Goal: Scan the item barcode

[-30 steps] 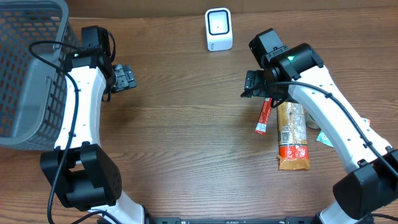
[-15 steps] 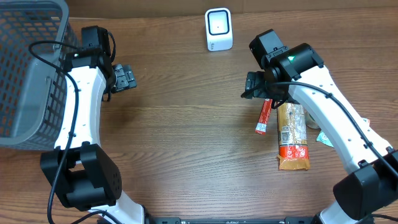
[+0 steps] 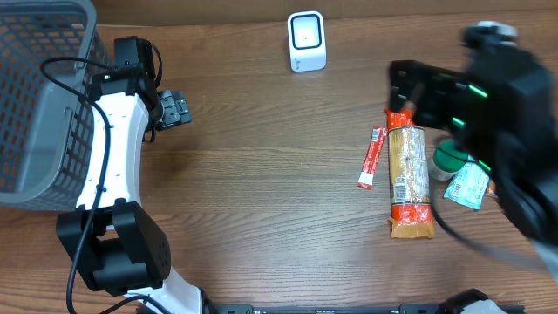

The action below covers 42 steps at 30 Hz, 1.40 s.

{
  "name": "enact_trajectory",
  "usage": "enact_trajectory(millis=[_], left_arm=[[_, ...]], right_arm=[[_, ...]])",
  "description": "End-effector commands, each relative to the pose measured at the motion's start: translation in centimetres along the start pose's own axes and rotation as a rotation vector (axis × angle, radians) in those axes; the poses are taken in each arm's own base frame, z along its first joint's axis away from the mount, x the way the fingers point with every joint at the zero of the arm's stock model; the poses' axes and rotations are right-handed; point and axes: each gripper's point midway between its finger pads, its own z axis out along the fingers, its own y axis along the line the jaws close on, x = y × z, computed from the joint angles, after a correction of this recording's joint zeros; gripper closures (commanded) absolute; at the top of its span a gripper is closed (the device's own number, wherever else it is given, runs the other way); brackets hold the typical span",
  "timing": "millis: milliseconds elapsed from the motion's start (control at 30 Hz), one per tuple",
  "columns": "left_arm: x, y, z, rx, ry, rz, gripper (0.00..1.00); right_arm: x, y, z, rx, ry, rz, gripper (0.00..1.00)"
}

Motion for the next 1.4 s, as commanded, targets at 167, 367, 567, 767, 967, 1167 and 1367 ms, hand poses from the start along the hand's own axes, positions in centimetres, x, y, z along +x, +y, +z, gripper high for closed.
enact_trajectory(millis=[167, 367, 567, 767, 967, 1167, 1367], left_arm=[[-0.6, -0.4, -0.8, 0.013, -0.024, 0.014, 0.0], [-0.6, -0.4, -0.8, 0.013, -0.024, 0.014, 0.0], [-0.6, -0.4, -0.8, 0.013, -0.024, 0.014, 0.0], [-0.6, -0.4, -0.8, 0.013, -0.024, 0.014, 0.0], [-0.6, -0.4, -0.8, 0.013, -0.024, 0.014, 0.01], [-0.6, -0.4, -0.8, 0.013, -0.024, 0.014, 0.0], [-0.6, -0.4, -0.8, 0.013, -0.024, 0.014, 0.0]], right_arm=[[-4.0, -2.3, -9.5, -0.017, -0.256, -0.086, 0.0], [-2.6, -5.6, -12.8, 0.043, -0.335, -0.052, 0.0], [-0.1, -6.2, -13.6, -0.027, -0.444, -0.152, 0.0], [1.7, -7.3, -14.0, -0.088, -0.651, -0.153, 0.0], [3.3, -7.6, -14.0, -0.157, -0.817, -0.18, 0.0], [4.6, -7.3, -14.5, -0.236, -0.977, -0.244, 0.0], [6.1, -8.3, -13.2, -0.249, -1.052, -0.259, 0.0]])
